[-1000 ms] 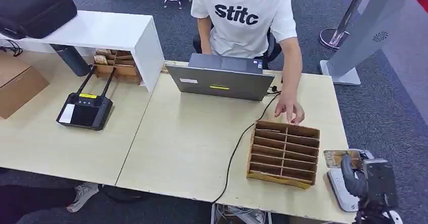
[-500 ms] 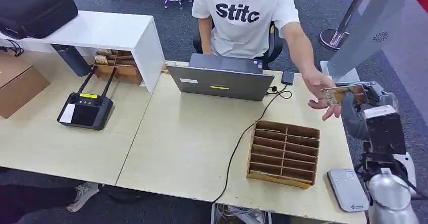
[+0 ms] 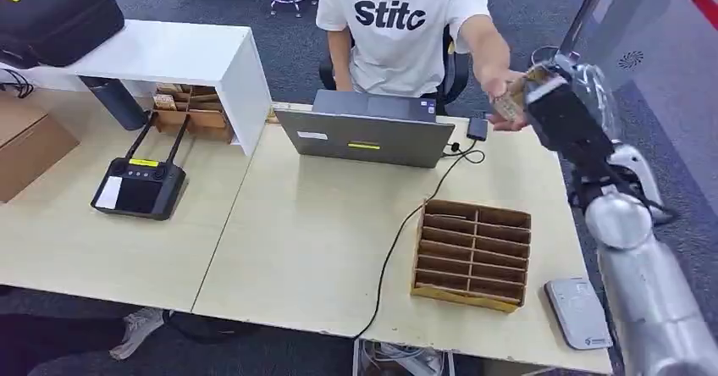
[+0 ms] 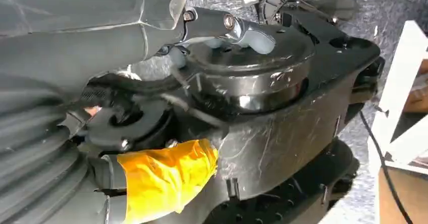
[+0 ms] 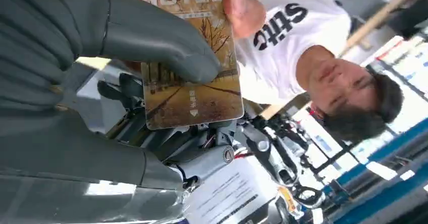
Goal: Pass the card to the sensor for recognition and then transmit it.
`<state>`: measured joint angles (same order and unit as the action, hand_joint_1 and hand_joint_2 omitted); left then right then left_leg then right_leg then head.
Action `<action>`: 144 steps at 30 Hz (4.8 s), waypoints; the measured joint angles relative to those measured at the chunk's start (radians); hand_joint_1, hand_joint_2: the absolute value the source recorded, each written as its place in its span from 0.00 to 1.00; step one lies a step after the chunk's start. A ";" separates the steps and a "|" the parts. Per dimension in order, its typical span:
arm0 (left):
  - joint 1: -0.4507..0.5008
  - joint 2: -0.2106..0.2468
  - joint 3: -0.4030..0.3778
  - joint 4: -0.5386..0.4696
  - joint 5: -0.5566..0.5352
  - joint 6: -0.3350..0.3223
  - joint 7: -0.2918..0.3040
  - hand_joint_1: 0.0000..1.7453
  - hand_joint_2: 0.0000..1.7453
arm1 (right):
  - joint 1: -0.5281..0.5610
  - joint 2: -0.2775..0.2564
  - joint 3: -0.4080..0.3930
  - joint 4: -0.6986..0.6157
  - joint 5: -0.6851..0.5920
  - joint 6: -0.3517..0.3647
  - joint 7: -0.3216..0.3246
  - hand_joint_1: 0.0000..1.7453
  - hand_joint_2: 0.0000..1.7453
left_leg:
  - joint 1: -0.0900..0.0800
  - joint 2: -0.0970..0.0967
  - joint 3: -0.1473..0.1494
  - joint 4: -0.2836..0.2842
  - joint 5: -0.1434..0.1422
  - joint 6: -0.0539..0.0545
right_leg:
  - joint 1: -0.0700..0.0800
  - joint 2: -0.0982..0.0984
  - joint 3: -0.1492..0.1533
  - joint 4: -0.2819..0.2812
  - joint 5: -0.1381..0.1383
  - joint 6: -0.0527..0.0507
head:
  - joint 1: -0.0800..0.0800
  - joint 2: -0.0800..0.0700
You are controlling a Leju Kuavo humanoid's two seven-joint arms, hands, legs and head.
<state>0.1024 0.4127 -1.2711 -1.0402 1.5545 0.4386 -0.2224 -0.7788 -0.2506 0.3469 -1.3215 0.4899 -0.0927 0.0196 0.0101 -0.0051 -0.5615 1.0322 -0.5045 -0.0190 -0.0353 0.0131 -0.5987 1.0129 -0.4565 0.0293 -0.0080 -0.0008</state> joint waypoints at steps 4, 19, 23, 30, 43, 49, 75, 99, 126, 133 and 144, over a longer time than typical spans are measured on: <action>-0.029 -0.027 -0.021 0.084 -0.005 -0.042 0.023 0.00 1.00 | -0.172 0.045 0.101 0.220 0.051 0.024 0.046 1.00 1.00 | 0.000 -0.010 -0.003 0.000 0.005 0.000 | 0.000 -0.009 0.000 0.000 0.002 0.001 | 0.000 0.000; -0.055 -0.055 -0.074 0.141 0.006 0.001 0.047 0.00 1.00 | -0.240 0.092 0.208 0.399 0.066 -0.008 0.039 0.00 0.00 | 0.000 -0.012 -0.009 0.001 0.004 0.000 | 0.000 -0.012 -0.005 0.000 0.001 0.001 | 0.000 0.000; -0.054 -0.056 -0.075 0.141 0.015 0.013 0.030 0.00 1.00 | -0.201 0.090 0.189 0.346 0.006 -0.015 0.000 0.00 0.00 | 0.000 -0.011 -0.008 0.001 0.004 0.000 | 0.000 -0.011 -0.005 -0.001 0.001 0.001 | 0.000 0.000; -0.035 -0.052 -0.073 0.089 0.015 0.081 0.004 0.00 1.00 | -0.027 0.053 0.076 0.081 -0.180 -0.042 -0.097 0.00 1.00 | 0.000 -0.012 -0.009 0.001 0.004 0.001 | 0.001 -0.012 -0.005 -0.001 0.001 0.001 | 0.000 0.000; 0.019 -0.037 -0.022 -0.032 0.015 0.176 -0.026 0.00 1.00 | 0.307 0.010 -0.034 -0.325 -0.229 -0.013 -0.178 0.00 1.00 | 0.001 -0.010 -0.008 0.001 0.002 0.002 | 0.002 -0.011 -0.005 -0.001 0.000 0.001 | 0.000 0.000; 0.051 -0.025 0.012 -0.098 0.015 0.222 -0.031 0.00 1.00 | 0.459 -0.060 -0.034 -0.386 0.065 -0.114 -0.170 0.00 1.00 | 0.001 -0.009 -0.009 0.001 0.001 0.003 | 0.001 -0.010 -0.005 -0.002 -0.001 0.001 | 0.000 0.000; 0.077 0.012 0.034 -0.182 0.015 0.245 -0.013 0.00 1.00 | 0.572 -0.183 -0.020 -0.274 0.546 -0.240 -0.009 0.00 1.00 | 0.001 -0.009 -0.008 0.001 0.000 0.002 | 0.001 -0.010 -0.004 -0.002 -0.001 0.002 | 0.000 0.000; 0.077 0.019 0.038 -0.184 0.015 0.247 -0.002 0.00 1.00 | 0.569 -0.183 0.018 -0.125 0.526 -0.178 0.008 0.00 1.00 | 0.001 -0.009 -0.008 0.001 0.000 0.002 | 0.001 -0.010 -0.004 -0.002 -0.001 0.002 | 0.000 0.000; 0.077 0.021 0.038 -0.199 0.015 0.261 -0.002 0.00 1.00 | 0.568 -0.182 0.016 -0.088 0.545 -0.189 0.026 0.42 1.00 | 0.001 -0.009 -0.008 0.001 0.000 0.002 | 0.001 -0.010 -0.004 -0.002 -0.001 0.002 | 0.000 0.000; 0.077 0.024 0.038 -0.202 0.015 0.261 -0.002 0.00 1.00 | 0.579 -0.175 0.015 -0.088 0.548 -0.198 0.025 0.89 1.00 | 0.001 -0.009 -0.008 0.001 0.000 0.002 | 0.001 -0.010 -0.004 -0.002 -0.001 0.002 | 0.000 0.000; 0.083 0.027 0.042 -0.213 0.015 0.261 -0.001 0.00 1.00 | 0.601 -0.161 0.007 -0.088 0.545 -0.208 0.022 1.00 1.00 | 0.001 -0.009 -0.008 0.001 0.000 0.002 | 0.001 -0.010 -0.004 -0.002 -0.001 0.002 | 0.000 0.000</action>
<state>0.1857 0.4395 -1.2287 -1.2535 1.5694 0.7000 -0.2232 -0.1779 -0.4120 0.3544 -1.4099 1.0349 -0.3002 0.0420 0.0109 -0.0143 -0.5696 1.0330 -0.5042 -0.0171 -0.0341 0.0029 -0.6029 1.0112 -0.4577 0.0309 -0.0080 -0.0008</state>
